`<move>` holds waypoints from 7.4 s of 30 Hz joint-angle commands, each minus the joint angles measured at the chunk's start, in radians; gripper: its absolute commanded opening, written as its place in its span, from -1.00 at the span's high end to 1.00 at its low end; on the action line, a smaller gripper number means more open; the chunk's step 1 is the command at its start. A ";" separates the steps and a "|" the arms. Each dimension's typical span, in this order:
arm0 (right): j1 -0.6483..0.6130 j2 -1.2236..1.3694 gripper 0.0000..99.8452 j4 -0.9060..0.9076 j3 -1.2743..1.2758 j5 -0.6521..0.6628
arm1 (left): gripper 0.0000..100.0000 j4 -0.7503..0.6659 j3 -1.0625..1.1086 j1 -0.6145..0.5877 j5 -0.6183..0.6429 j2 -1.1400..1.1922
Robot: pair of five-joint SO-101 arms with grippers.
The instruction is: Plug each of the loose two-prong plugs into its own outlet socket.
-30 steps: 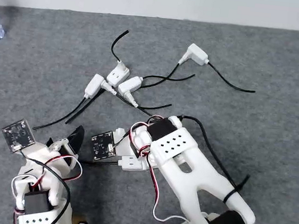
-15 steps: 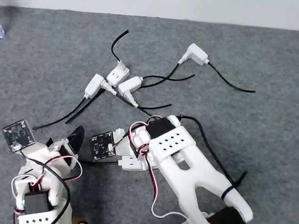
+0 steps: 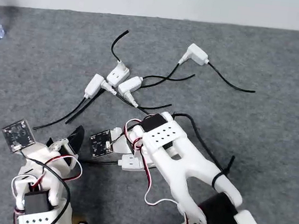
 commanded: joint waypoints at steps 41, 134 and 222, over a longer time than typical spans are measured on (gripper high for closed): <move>0.070 -0.797 0.28 0.455 -0.364 -0.245 | 0.35 0.003 -0.010 -0.008 -0.014 -0.011; 0.866 -1.343 0.28 -0.550 1.088 -0.749 | 0.97 -0.209 -1.208 0.758 -1.197 1.722; 0.697 -1.345 0.28 -0.483 1.117 -0.721 | 0.60 -0.163 -0.295 -0.032 -0.864 0.885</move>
